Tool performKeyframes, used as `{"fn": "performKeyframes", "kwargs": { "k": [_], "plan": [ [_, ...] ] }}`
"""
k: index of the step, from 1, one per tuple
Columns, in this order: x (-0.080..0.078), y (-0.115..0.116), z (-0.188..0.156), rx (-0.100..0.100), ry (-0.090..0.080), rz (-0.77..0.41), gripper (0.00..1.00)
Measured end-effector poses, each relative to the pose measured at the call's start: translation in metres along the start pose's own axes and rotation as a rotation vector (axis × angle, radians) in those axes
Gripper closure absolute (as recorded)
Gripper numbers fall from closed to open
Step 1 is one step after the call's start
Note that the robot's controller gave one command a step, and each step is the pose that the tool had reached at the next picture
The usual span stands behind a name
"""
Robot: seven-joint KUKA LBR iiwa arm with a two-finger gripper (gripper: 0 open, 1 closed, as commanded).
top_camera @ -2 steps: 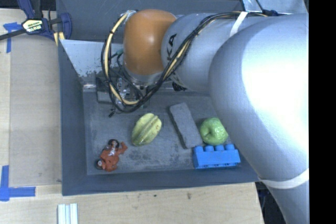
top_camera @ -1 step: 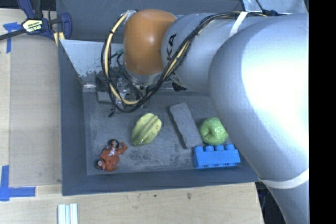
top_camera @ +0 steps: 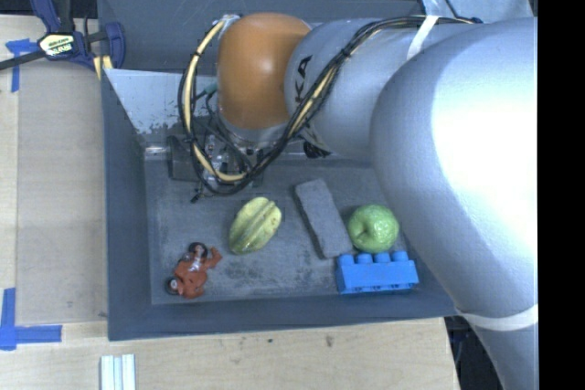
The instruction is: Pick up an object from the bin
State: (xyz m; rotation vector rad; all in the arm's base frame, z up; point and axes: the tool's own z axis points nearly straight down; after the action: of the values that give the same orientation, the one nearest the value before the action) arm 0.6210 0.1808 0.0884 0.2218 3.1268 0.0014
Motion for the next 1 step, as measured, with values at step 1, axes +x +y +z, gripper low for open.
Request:
{"fn": "performKeyframes", "kwargs": {
  "k": [1],
  "plan": [
    [-0.0026,-0.0004,0.0061,0.000,-0.002,0.001,1.00]
  ]
}}
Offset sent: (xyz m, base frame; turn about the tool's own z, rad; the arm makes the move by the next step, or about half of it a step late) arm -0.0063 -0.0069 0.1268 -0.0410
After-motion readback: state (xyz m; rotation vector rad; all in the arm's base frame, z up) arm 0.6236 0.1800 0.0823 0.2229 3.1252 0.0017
